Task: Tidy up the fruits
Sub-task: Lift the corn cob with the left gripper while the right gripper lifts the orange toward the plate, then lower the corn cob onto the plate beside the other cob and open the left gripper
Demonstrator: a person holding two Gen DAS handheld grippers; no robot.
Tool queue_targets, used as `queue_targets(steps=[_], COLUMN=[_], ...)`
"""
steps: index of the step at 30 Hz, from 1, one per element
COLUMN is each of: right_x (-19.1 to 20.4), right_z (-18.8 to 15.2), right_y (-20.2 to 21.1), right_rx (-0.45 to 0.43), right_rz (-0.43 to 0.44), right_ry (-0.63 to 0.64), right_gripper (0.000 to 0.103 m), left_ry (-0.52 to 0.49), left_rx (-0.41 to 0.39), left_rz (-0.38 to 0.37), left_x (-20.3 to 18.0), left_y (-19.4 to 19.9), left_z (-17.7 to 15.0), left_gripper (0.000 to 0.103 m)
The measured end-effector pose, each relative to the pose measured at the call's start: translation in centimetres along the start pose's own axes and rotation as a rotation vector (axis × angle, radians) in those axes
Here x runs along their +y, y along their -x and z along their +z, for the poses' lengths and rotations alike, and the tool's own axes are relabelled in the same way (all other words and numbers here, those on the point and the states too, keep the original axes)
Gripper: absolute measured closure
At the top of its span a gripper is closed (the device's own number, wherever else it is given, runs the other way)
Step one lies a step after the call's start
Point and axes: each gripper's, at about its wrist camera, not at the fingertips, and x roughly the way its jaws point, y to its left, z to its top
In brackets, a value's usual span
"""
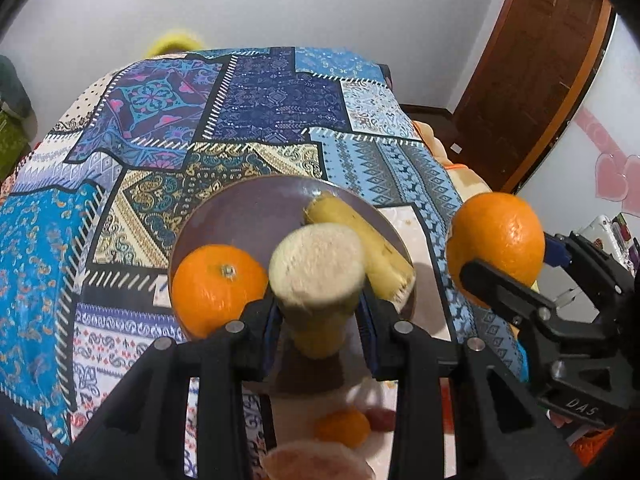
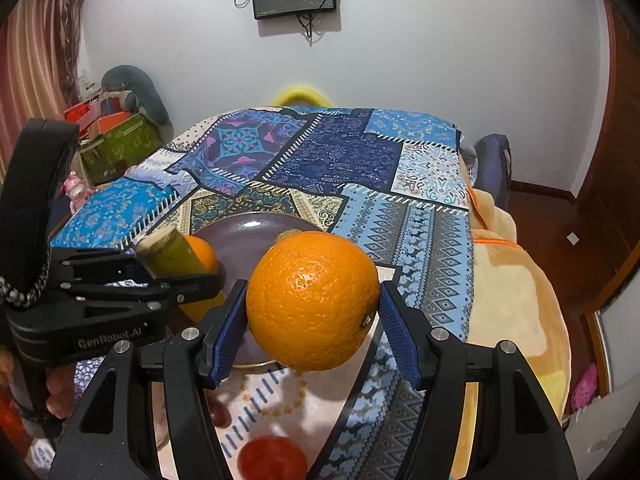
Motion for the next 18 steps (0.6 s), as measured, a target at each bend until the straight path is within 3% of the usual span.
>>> queue_targets(steps=[6,10,12,18], right_x=[-0.3,-0.1,0.0,0.3], right_z=[0.2,0.2,0.2,0.6], right_y=[-1.4,-1.9,-2.0,-2.4], right_rx=[0.013,0.016,0.016,0.020], right_rz=[0.003,0.004,0.008,0.010], right_ry=[-0.002,-0.001,-0.004,0.005], right_gripper=[0.042,0.042,0.042,0.042], left_ry=[0.034,0.049,0.056,0.064], left_rx=[-0.003,-0.018,-0.024,-0.046], left_rz=[0.004,-0.004,-0.007,-0.008], left_x=[1.0,1.3,1.5,2.1], left_y=[-0.7,-0.6,-0.5,0.5], left_z=[0.9,1.2,1.3,1.3], left_gripper=[0.065,0.049,0.046,0.046])
